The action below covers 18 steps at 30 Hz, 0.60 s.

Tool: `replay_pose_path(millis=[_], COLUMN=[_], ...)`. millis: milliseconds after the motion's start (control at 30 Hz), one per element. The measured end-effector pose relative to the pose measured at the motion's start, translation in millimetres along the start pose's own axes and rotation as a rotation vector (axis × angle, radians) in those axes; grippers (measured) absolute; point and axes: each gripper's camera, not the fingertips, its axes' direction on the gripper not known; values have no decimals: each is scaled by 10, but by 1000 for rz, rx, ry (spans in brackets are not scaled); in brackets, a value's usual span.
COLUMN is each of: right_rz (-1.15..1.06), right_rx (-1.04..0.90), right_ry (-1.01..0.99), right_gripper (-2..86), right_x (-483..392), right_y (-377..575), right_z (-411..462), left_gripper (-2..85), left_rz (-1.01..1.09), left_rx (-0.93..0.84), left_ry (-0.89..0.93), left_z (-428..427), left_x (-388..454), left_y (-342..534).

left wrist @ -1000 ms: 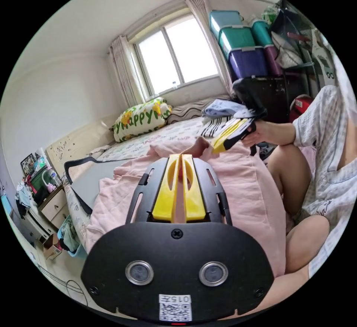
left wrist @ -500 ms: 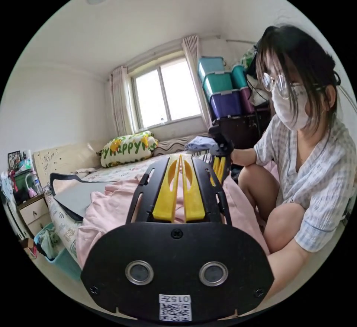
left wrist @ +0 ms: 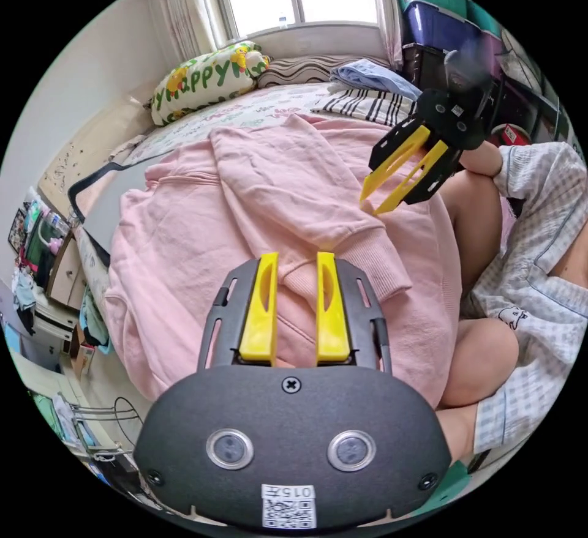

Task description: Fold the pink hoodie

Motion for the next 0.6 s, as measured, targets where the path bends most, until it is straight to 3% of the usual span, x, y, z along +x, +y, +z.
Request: replay_pose_path(millis=[67,233,400,600], right_rz=[-26,-31,70,332], right_rx=[-28,-40,5,115], right_ry=[-17,-63,-163,51], right_gripper=[25,-1,45,62], right_x=[-26,77,438,1246], right_y=[-57,-123,-153,-501], right_z=[96,50,-145,-295], left_gripper=[30,2,5,68], left_rz=[16,53,-119,-225], left_rx=[2,7,62,33], left_ry=[39,-7,-39,95], left_z=[-9,-104,-198,-61], left_x=[-14,53,-226,-489], left_y=[-47,-76,-24,-56])
